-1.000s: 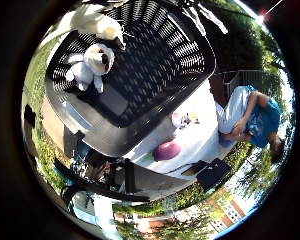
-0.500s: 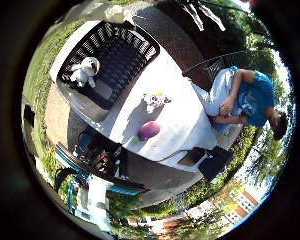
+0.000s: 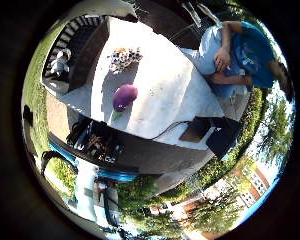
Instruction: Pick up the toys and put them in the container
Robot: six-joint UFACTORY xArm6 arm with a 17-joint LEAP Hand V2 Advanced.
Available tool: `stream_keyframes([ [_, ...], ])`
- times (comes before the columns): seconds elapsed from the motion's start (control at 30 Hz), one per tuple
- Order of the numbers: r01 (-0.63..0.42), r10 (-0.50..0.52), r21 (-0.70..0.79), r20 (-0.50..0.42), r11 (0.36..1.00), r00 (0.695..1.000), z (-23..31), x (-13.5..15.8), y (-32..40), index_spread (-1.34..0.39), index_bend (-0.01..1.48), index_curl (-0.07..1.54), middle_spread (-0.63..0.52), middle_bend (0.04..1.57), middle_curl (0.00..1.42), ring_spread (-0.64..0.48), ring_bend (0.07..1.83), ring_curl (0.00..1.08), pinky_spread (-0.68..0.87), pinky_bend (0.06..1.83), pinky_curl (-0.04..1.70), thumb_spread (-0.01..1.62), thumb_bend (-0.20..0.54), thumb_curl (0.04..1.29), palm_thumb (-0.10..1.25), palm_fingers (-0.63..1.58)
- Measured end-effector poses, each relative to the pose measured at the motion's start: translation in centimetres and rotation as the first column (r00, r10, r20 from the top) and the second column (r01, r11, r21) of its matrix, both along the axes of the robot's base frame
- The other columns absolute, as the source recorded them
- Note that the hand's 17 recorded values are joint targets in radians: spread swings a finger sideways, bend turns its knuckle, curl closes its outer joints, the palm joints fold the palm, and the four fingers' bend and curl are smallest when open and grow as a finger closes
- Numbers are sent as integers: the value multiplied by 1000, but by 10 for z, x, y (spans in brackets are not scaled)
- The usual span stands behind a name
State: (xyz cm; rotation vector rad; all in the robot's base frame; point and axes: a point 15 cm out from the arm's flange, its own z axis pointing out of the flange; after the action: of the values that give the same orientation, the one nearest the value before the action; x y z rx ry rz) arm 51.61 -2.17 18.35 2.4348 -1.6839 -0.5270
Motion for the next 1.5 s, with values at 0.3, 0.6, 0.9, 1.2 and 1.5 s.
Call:
stream_keyframes([
  [0.3,-147,181,-249,123,957,976,-89,64,-32,-282,164,322,28,170,312,265,325,313,462,518,262,1102,-32,482,699,131],
  [0.6,-288,342,-371,88,883,935,-158,76,-7,-266,162,296,13,166,310,268,346,321,472,577,267,1085,-34,447,674,159],
  [0.9,-428,491,-474,11,769,871,-221,72,17,-246,167,280,1,173,313,273,369,324,491,628,262,1074,-32,424,669,203],
  [1.2,-447,512,-493,-3,746,859,-241,68,24,-186,201,284,-61,232,337,269,563,351,522,727,243,1064,-32,409,665,659],
  [1.5,-442,505,-497,-11,746,863,-244,65,21,-415,169,327,-143,738,577,109,1054,559,445,870,318,1060,-19,415,708,1101],
])
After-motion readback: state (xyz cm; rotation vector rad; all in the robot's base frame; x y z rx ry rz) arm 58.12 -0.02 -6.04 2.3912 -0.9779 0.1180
